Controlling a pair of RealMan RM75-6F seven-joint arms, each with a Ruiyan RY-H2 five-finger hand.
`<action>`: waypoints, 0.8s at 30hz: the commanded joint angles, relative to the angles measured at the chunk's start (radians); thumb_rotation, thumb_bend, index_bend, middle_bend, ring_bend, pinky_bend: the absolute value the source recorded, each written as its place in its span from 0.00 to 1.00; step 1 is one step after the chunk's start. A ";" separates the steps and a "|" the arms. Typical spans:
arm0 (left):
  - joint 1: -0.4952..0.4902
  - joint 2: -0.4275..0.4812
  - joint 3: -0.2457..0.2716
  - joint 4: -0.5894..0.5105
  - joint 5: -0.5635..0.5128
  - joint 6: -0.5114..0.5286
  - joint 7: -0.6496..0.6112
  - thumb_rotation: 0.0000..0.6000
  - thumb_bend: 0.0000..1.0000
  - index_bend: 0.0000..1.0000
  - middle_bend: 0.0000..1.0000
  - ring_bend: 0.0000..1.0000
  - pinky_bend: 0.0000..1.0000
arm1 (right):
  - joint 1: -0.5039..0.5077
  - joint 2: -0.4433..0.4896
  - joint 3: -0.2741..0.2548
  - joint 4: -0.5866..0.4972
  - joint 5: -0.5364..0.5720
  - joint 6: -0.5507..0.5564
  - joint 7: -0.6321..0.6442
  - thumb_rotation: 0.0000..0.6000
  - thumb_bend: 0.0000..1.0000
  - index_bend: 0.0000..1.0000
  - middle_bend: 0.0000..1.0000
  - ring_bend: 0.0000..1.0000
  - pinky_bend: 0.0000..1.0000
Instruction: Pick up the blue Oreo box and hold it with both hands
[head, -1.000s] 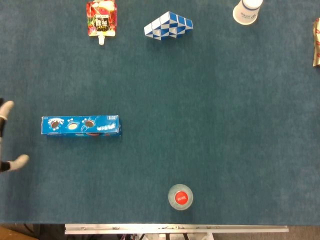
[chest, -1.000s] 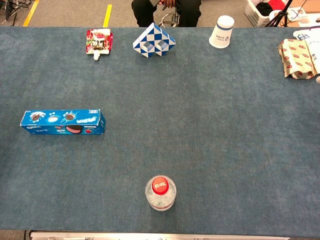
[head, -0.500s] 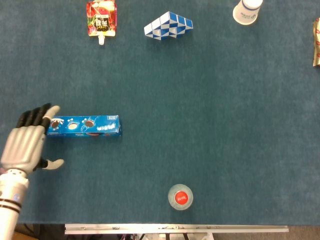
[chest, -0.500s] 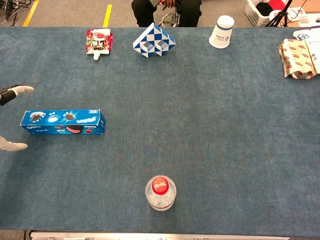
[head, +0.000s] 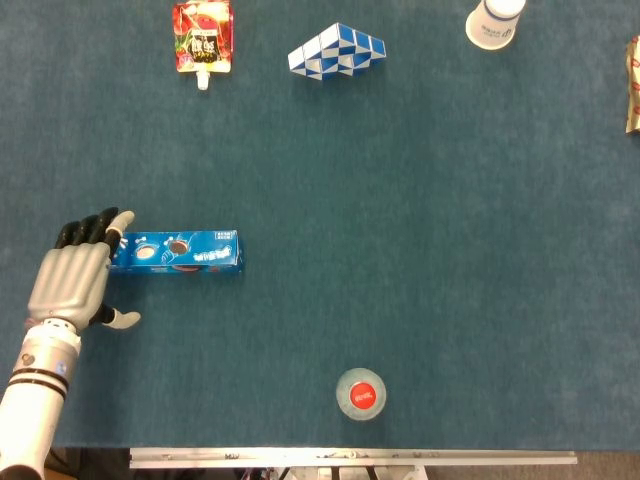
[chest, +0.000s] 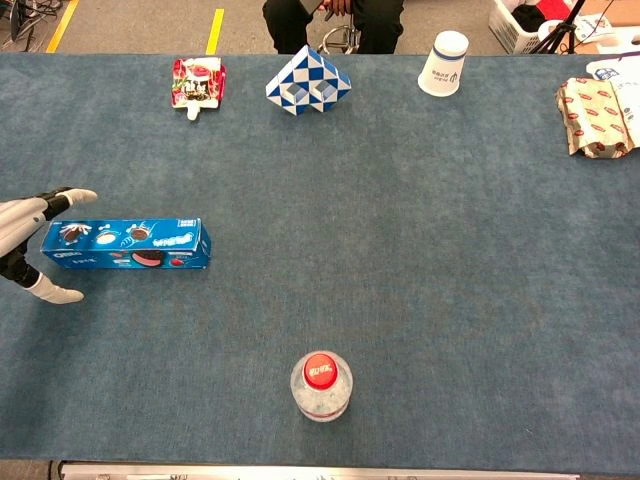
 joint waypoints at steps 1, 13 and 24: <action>-0.030 -0.018 0.000 0.022 -0.040 -0.003 0.033 1.00 0.02 0.05 0.00 0.00 0.02 | 0.000 -0.001 -0.003 0.001 0.003 -0.005 -0.001 1.00 0.12 0.18 0.22 0.27 0.52; -0.066 -0.049 0.000 0.071 -0.080 0.035 0.047 1.00 0.02 0.20 0.14 0.00 0.02 | 0.001 -0.012 -0.013 0.010 0.017 -0.028 -0.002 1.00 0.12 0.18 0.22 0.27 0.52; -0.105 -0.077 -0.014 0.129 -0.128 0.034 0.053 1.00 0.02 0.25 0.22 0.00 0.02 | 0.004 -0.022 -0.020 0.017 0.019 -0.041 -0.001 1.00 0.12 0.18 0.22 0.27 0.52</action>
